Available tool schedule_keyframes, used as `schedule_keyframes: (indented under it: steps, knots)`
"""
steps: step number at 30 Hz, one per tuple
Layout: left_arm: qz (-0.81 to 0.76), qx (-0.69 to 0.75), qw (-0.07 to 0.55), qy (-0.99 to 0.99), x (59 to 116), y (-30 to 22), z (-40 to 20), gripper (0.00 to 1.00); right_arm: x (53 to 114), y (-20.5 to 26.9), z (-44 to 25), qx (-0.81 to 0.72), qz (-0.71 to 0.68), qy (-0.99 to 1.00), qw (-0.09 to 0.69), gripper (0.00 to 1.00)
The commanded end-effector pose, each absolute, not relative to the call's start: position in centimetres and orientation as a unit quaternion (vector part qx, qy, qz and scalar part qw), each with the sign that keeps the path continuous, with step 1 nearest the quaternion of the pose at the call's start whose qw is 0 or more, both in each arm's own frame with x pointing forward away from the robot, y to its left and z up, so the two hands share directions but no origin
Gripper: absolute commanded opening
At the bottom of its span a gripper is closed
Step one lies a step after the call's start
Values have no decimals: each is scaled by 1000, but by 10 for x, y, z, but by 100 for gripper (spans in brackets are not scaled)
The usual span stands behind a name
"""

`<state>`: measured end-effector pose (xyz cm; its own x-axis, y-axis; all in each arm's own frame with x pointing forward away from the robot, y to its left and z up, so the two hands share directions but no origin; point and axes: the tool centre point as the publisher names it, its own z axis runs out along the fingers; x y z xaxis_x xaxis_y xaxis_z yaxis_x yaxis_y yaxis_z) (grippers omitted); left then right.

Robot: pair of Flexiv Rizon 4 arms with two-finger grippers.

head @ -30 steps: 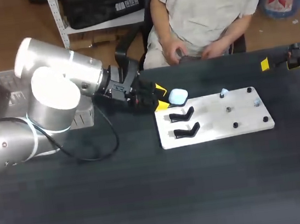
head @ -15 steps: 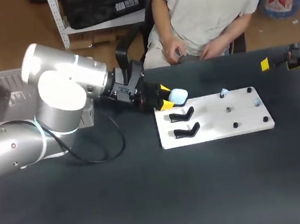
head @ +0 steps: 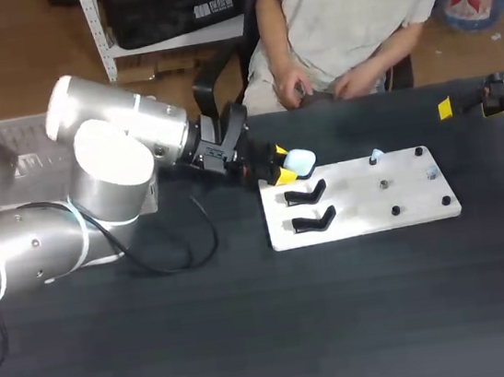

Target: Pick up each earbud case from the left stands, insert the matching earbuds, close the lid, and place the case in the box.

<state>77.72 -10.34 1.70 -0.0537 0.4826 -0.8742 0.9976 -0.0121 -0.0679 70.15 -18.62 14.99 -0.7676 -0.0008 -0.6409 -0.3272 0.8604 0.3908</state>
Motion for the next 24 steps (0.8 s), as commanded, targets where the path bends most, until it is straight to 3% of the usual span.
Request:
schedule_keyframes:
  steps: [1,17,21,23,24]
  knots:
    - [-386,601,333,616,782,-107,17,47,702,-187,150,-91,249,907,329,100]
    - [-392,600,329,615,783,-112,15,43,702,-187,150,-91,249,907,329,100]
    - [-391,600,332,614,781,-113,14,27,702,-187,150,-91,249,907,329,100]
    - [-390,600,333,614,780,-113,12,0,702,-187,150,-91,249,907,329,100]
    - [-390,600,333,614,780,-113,12,0,702,-187,150,-91,249,907,329,100]
